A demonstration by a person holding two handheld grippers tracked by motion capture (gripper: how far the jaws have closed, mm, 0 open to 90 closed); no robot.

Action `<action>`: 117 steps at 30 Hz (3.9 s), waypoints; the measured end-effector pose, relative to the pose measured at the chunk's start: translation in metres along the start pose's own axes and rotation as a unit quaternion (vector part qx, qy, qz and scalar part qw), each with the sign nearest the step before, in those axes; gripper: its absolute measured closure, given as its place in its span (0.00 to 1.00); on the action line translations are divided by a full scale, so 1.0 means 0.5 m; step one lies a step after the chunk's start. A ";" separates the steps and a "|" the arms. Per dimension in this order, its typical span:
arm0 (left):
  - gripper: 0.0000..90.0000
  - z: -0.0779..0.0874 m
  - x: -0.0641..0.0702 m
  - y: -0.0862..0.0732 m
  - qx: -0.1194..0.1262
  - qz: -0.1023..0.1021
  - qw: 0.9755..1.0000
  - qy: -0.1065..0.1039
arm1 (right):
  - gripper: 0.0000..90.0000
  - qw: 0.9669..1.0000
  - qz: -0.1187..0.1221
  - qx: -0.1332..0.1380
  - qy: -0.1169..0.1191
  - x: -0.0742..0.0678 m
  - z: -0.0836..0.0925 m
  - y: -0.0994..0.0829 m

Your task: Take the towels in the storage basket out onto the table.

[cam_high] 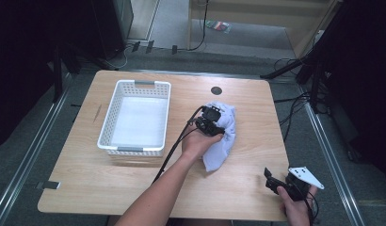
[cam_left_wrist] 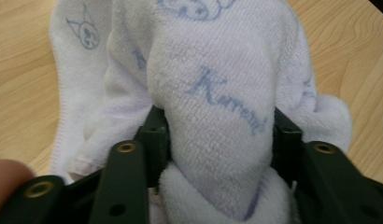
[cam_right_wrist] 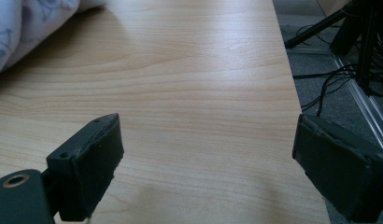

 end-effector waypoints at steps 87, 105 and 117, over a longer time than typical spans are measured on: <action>0.00 0.414 -0.516 -0.326 0.120 0.157 0.970 0.143 | 0.10 1.000 0.001 -0.008 -0.014 -0.001 -0.004 0.001; 0.00 0.457 -0.531 -0.468 0.168 0.177 0.958 0.151 | 0.10 1.000 0.000 -0.007 -0.017 0.000 -0.004 0.001; 0.00 0.454 -0.528 -0.559 0.189 0.169 0.953 0.165 | 0.10 1.000 -0.001 -0.007 -0.019 0.000 -0.003 0.001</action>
Point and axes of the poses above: each handheld gripper's, and its own axes: z roughly backward along the jaws, y roughly out of its top, x roughly to its right, the point moved 2 cm from there along -z, roughly forward along the jaws, and after that the axes turned 5 degrees about y, right-handed, at the moved point
